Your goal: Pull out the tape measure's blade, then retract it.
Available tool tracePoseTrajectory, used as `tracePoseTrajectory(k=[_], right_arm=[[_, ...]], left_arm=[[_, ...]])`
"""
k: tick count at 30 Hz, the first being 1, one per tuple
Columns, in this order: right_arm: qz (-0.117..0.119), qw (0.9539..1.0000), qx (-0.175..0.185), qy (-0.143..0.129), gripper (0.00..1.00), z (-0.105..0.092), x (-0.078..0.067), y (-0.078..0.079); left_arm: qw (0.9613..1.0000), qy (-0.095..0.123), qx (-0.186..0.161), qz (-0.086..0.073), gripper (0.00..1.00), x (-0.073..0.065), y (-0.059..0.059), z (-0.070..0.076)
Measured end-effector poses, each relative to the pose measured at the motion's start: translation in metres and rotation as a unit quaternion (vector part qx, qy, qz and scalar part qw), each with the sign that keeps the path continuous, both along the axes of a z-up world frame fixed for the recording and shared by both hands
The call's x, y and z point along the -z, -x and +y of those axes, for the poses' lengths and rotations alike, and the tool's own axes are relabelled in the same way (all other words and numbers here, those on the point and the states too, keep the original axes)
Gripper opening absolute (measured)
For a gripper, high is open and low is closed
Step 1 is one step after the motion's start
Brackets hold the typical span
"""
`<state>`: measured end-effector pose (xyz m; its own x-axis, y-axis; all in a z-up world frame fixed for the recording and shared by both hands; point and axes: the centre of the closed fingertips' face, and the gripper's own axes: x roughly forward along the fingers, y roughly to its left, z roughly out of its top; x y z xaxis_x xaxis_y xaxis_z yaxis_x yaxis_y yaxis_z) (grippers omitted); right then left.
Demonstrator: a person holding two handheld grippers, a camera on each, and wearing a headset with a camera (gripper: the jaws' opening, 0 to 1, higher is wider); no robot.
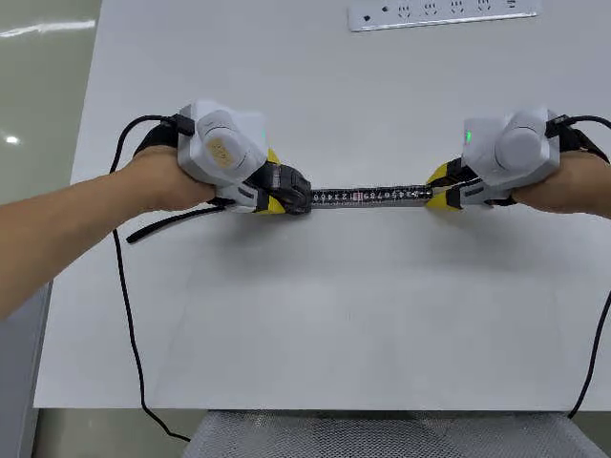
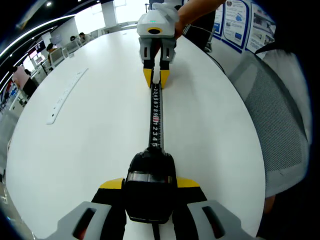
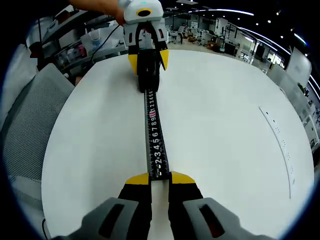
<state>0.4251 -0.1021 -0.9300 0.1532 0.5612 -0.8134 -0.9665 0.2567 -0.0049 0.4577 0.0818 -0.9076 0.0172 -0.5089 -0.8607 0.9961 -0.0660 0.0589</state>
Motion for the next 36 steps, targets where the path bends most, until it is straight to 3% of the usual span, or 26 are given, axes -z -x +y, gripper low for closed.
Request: tracePoseTrajectory(k=[17, 36], right_arm=[[0.008, 0.9998, 0.008, 0.015, 0.10, -0.036, 0.005, 0.005], [0.015, 0.9993, 0.027, 0.020, 0.10, -0.057, 0.006, 0.006]], left_arm=[[1.0000, 0.001, 0.001, 0.001, 0.32, 0.000, -0.001, -0.002], [1.0000, 0.000, -0.001, 0.006, 0.32, 0.000, -0.002, -0.002]])
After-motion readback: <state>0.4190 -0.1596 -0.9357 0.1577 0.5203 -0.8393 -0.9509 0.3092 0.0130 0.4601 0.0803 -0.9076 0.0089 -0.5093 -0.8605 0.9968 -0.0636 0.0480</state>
